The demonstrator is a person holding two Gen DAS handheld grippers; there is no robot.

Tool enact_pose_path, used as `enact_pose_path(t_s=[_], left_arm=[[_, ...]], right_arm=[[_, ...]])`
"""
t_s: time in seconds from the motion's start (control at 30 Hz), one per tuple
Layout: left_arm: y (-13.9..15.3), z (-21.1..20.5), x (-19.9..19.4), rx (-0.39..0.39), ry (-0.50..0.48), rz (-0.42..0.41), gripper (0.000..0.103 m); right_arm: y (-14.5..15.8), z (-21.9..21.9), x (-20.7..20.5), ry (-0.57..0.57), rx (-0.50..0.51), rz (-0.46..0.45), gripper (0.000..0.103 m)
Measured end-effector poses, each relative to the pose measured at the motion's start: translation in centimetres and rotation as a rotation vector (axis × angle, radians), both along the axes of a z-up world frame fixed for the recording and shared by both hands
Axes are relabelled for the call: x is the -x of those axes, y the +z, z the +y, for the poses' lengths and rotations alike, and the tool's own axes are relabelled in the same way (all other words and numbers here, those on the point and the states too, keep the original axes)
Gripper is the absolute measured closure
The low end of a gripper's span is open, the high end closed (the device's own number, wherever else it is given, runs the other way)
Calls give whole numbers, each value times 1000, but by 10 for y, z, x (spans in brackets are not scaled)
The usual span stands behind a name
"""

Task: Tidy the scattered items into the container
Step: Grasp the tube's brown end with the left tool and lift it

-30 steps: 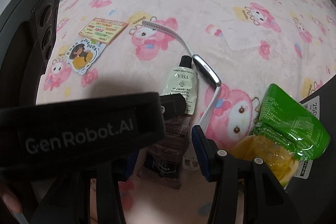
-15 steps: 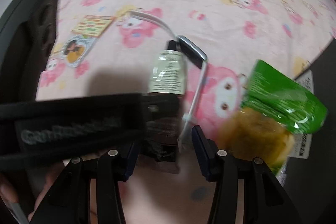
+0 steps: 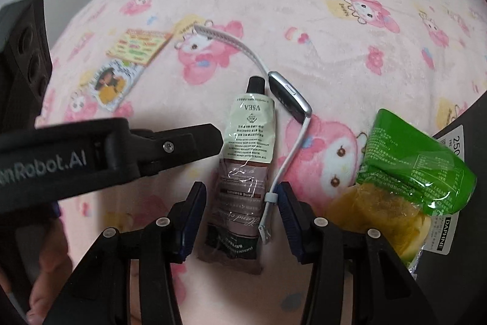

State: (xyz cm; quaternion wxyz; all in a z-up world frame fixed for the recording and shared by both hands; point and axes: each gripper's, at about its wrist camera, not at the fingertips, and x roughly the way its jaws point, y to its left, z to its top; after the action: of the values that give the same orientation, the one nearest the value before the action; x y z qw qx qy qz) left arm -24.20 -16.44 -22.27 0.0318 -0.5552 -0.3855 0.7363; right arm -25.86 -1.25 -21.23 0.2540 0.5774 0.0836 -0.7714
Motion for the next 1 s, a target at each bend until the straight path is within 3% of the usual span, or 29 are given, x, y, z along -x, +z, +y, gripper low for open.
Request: enact_pose_path(t_s=[0.2, 0.3, 0.5, 0.6, 0.7, 0.9, 1.0], left_arm=[[-3, 9, 4, -16, -22, -7, 75], [1, 11, 3, -4, -24, -6, 75], [15, -1, -30, 65, 60, -31, 75], [8, -6, -52, 29, 112, -72, 75], [-1, -2, -68, -69, 117, -96, 75], [11, -1, -91, -50, 178, -81, 72], [13, -14, -100, -59, 260, -73, 72]], right_arm=[[-8, 6, -9, 8, 13, -18, 59], [-9, 12, -11, -11, 70, -80, 59], [-8, 13, -21, -10, 128, -143, 59], [-11, 21, -24, -37, 121, -139, 60], [-14, 27, -27, -59, 139, -164, 60], [-18, 13, -44, -21, 117, -165, 59], [-9, 5, -56, -19, 130, -182, 59]])
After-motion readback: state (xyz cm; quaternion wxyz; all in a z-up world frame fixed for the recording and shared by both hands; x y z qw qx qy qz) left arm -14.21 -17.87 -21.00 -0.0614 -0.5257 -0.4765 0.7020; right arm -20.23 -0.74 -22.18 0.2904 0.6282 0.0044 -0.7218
